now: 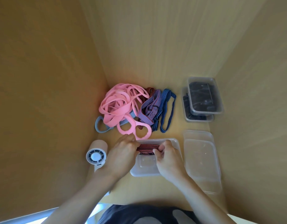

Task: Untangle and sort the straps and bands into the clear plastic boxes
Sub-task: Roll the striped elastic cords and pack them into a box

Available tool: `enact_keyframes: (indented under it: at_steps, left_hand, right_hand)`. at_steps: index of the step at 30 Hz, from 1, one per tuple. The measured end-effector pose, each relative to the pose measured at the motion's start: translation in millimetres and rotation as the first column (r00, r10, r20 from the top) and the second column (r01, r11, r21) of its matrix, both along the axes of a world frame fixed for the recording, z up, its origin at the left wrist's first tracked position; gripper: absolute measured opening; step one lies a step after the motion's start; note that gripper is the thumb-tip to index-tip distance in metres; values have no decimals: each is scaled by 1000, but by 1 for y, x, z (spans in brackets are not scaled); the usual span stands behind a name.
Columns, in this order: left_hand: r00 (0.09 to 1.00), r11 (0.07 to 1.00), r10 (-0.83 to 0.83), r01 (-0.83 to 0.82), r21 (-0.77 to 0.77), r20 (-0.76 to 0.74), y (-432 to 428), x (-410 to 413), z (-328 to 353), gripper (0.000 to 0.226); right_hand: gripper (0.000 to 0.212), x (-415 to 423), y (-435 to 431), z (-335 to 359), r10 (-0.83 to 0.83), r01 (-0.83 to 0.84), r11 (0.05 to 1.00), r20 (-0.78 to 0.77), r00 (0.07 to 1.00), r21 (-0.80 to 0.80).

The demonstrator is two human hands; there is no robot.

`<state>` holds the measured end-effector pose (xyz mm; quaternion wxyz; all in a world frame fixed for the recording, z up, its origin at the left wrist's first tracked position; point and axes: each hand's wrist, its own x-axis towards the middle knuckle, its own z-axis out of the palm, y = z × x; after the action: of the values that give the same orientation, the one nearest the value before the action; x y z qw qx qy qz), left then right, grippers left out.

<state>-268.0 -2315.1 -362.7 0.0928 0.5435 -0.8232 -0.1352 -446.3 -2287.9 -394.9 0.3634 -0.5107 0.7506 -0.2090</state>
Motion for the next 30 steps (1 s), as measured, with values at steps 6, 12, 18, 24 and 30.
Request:
enact_keyframes:
  at_steps: [6,12,18,24,30]
  left_hand:
    - [999,998,26,-25,49,-22,2,5,2,26]
    - [993,981,120,-119,152,8,-4,0,18,43]
    - [997,988,45,-54,146,70,-8,-4,16,49]
    - [996,980,62,-71,184,57,-16,-7,12,35]
    - [998,981,38,-45,191,40,-17,-8,7,40]
  right_hand:
    - [20,-1,1,0,13,-13,1000,-12,1000,0]
    - [22,1,3,-1,7,-8,1000,-34,999,-21]
    - [20,3,4,-3,-32,31,994,-7,999,-104]
    - [26,2,-3,-4,-102,109,988,70,992,-112]
    - [21,5,-4,-9,-96,97,986,15,995,-135]
